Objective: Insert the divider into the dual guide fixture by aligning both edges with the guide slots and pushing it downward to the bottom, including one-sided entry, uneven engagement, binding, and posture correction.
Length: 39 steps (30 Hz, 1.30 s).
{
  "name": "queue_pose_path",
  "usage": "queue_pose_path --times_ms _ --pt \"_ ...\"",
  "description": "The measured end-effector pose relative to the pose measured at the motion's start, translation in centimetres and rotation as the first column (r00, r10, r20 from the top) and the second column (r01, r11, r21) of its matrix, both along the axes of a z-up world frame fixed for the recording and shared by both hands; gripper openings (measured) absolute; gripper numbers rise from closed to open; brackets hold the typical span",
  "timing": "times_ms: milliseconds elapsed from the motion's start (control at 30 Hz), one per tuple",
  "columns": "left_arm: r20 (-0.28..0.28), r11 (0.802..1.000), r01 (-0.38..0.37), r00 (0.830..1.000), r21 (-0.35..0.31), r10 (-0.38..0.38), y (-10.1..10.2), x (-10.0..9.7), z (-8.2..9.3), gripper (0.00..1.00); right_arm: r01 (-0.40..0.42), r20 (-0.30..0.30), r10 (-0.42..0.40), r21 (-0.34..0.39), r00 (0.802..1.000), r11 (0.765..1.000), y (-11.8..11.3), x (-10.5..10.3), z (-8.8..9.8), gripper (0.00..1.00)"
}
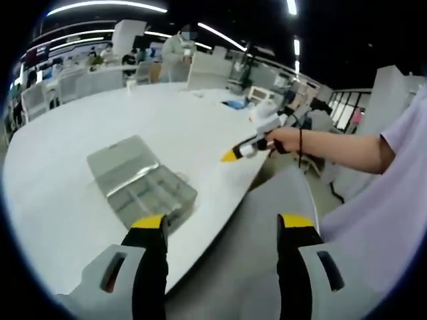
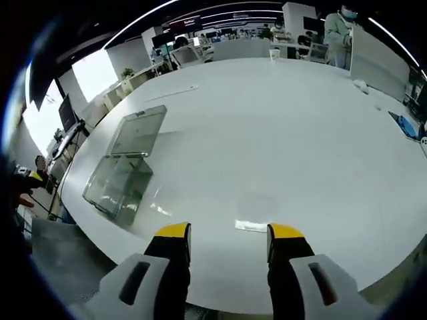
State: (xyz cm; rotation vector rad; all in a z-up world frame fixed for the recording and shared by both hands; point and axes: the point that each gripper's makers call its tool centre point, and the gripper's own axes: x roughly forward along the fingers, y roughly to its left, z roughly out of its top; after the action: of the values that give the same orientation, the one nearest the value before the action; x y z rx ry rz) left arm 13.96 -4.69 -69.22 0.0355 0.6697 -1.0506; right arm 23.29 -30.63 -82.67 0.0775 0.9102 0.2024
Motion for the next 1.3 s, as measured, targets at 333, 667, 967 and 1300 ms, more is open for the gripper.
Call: queue_pose_path --times_ms 333,667,967,1300 --pt "0.006 1.000 -0.015 1.000 -0.007 0.015 0.4 0.2 0.3 0.65 0.044 -0.037 -0.045 -0.026 0.998 0.999 -0.6 0.8 -0.7 0.41" --pt "0.005 0.999 -0.032 0.999 -0.015 0.032 0.7 0.2 0.2 0.64 0.050 -0.141 -0.066 -0.114 0.988 0.992 -1.2 2.3 -2.0 0.39" --pt "0.007 0.996 -0.083 0.996 -0.022 0.083 1.9 0.8 0.4 0.64 0.003 -0.215 -0.036 -0.152 0.976 0.988 -0.7 3.2 -3.3 0.41" --pt "-0.003 0.993 -0.112 0.994 -0.027 0.112 2.6 1.2 0.2 0.64 -0.034 -0.303 -0.025 -0.186 0.953 0.982 -1.0 3.2 -4.5 0.40"
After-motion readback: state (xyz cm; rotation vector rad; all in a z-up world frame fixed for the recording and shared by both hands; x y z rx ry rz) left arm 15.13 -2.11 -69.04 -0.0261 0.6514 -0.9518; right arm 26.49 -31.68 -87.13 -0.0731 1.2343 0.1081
